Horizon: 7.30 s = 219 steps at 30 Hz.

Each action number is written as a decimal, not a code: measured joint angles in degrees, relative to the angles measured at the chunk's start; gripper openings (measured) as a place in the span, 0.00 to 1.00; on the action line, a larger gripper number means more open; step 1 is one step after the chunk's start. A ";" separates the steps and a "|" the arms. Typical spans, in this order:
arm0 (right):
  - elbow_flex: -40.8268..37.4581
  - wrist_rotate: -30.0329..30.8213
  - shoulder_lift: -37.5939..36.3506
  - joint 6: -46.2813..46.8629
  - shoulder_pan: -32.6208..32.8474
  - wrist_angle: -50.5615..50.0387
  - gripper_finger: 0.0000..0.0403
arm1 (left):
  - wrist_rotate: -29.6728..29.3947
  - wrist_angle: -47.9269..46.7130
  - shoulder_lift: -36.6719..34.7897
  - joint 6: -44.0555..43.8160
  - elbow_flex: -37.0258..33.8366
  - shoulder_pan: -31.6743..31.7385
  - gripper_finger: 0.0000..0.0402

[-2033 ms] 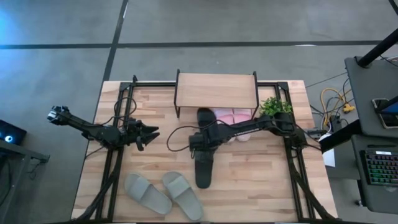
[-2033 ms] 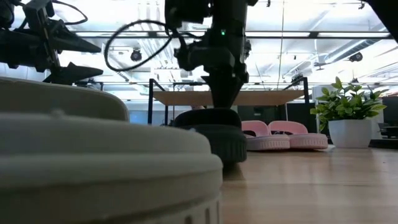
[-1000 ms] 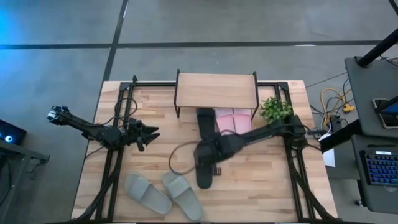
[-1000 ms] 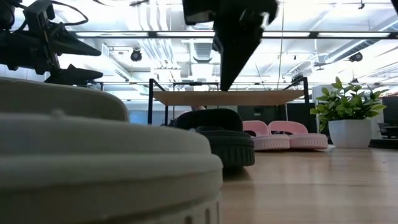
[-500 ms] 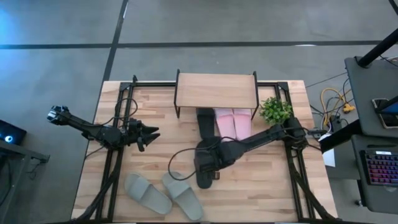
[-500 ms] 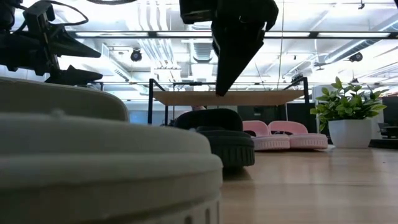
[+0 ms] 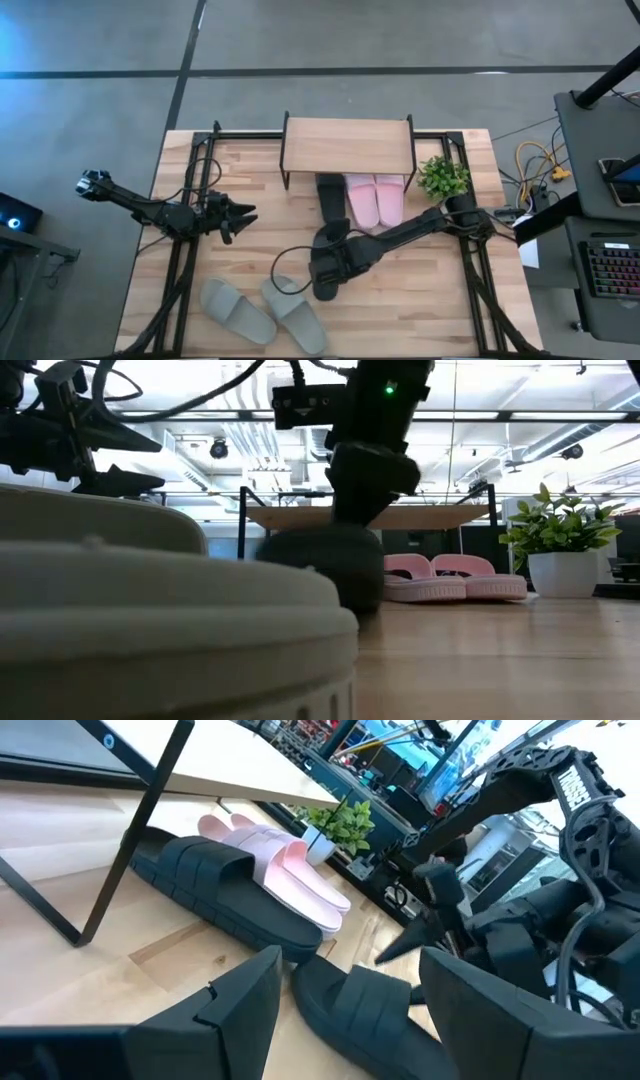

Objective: Pick and place slides into the shelf
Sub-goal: Put the black slipper under the shelf, then put the right gray slipper on the shelf

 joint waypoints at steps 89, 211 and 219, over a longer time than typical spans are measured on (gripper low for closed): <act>-2.98 4.64 -0.52 -18.64 -20.34 27.10 0.03 | 0.26 -1.32 0.00 0.02 0.00 -0.01 0.56; 14.10 -9.57 0.76 4.73 -14.95 14.32 0.03 | 0.30 -1.46 0.39 -0.22 -0.11 0.01 0.56; 14.10 -8.55 -3.90 10.30 -15.16 15.49 0.03 | 0.29 -1.39 0.43 -0.20 -0.10 -0.01 0.56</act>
